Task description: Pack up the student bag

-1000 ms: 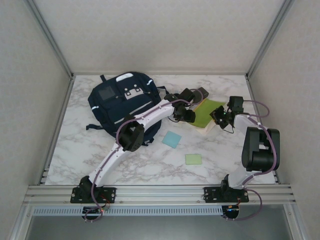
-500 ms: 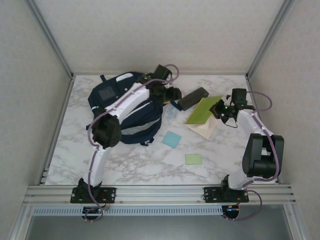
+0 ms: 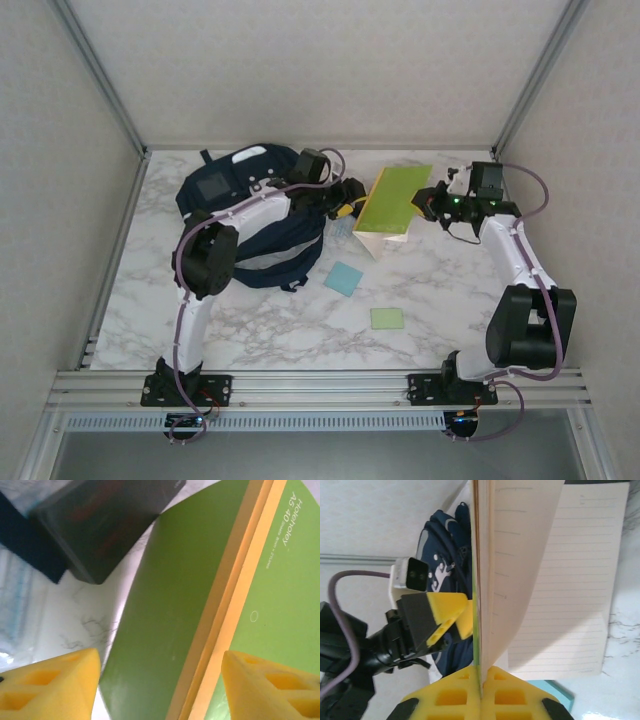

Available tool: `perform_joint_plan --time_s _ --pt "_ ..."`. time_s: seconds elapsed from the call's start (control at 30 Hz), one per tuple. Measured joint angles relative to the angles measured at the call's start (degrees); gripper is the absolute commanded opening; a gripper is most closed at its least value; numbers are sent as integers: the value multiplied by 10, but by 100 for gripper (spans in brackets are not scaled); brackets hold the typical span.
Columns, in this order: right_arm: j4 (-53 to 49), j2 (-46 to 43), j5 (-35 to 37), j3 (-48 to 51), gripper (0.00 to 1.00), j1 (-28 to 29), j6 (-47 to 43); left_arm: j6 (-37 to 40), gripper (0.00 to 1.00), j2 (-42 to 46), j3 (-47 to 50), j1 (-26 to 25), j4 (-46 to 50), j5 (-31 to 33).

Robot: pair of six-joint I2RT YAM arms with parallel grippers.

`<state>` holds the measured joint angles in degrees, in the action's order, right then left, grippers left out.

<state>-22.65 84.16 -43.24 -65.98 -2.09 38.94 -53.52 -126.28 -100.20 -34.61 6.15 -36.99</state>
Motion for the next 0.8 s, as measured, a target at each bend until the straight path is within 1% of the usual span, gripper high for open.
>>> perform_joint_plan --time_s 0.2,0.27,0.3,0.37,0.4,0.43,0.47,0.5,0.53,0.57,0.6,0.67,0.8 --pt "40 -1 -23 20 0 3 16 -68 60 0 28 -15 -109 -21" --pt "44 -1 -25 28 0 3 18 -87 51 0 35 -21 -132 -25" --pt "47 -1 -25 32 0 2 18 -90 44 0 39 -23 -137 -26" --pt "49 -1 -25 35 0 -1 18 -98 33 0 45 -22 -142 -25" --pt "49 -1 -24 35 3 -1 18 -99 27 0 46 -20 -142 -25" --pt "49 -1 -21 36 9 -1 18 -97 21 1 46 -19 -141 -26" --pt "48 -1 -18 36 20 -1 17 -96 14 2 46 -19 -140 -26" --pt "45 -1 -12 36 41 -1 18 -94 5 5 47 -19 -137 -26" --pt "41 -1 -3 36 63 -1 17 -89 0 11 47 -19 -132 -25" --pt "34 -2 8 36 82 -1 15 -86 0 17 48 -19 -127 -23" --pt "25 -4 22 36 99 0 16 -81 0 25 50 -19 -123 -20" --pt "3 -12 48 36 99 1 16 -73 0 42 54 -17 -111 -10" --pt "-41 -50 104 37 99 14 37 -56 0 79 58 -10 -76 39"
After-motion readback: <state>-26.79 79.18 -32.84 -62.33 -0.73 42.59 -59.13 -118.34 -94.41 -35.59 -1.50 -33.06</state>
